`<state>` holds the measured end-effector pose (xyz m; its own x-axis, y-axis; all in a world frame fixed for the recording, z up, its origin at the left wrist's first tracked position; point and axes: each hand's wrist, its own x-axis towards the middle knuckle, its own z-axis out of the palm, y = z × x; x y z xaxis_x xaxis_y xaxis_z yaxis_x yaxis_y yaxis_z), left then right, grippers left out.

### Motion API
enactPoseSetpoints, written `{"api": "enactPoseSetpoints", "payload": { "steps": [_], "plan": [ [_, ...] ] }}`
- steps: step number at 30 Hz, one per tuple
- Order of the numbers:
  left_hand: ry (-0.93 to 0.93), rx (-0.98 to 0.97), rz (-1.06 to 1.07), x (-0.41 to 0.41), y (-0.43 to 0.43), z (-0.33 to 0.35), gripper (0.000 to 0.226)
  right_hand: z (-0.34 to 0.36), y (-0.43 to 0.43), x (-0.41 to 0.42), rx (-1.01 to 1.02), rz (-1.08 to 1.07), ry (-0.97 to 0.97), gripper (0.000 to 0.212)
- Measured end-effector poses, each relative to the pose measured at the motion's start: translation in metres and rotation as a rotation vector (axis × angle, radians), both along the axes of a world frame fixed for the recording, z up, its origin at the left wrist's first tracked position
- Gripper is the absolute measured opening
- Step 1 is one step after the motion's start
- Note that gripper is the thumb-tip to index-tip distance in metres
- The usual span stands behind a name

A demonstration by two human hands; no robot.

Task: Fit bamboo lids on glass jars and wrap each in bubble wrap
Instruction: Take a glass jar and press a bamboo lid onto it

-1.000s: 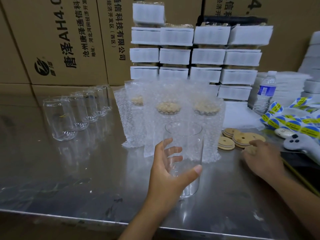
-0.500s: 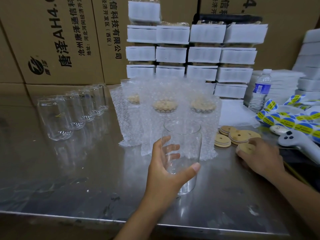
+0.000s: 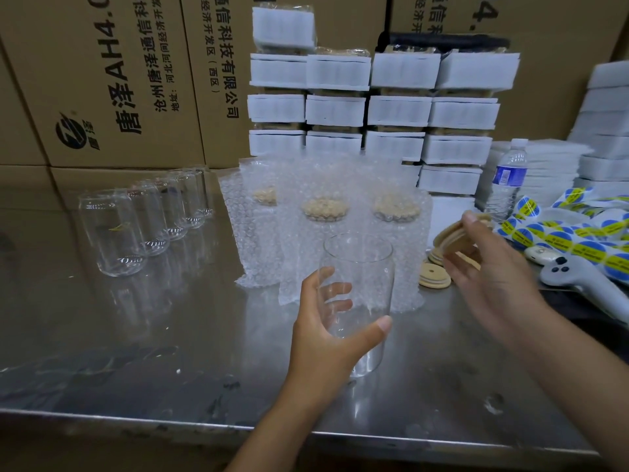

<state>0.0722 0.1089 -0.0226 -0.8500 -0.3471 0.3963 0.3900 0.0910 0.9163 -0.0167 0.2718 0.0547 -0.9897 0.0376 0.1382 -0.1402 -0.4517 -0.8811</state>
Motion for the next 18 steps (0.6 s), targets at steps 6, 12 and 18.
{"api": "enactPoseSetpoints", "payload": {
  "steps": [6,12,18],
  "plan": [
    [-0.016,-0.037,-0.002,0.000,-0.002,-0.001,0.079,0.016,-0.023,0.032,-0.075,0.185,0.133,0.020],
    [-0.012,-0.050,0.005,0.000,-0.001,-0.002,0.080,0.013,-0.044,0.047,0.199,0.231,0.301,0.044],
    [-0.014,-0.062,0.007,0.001,0.000,0.000,0.081,0.002,-0.047,0.048,0.412,0.266,0.466,0.042]
  ]
}}
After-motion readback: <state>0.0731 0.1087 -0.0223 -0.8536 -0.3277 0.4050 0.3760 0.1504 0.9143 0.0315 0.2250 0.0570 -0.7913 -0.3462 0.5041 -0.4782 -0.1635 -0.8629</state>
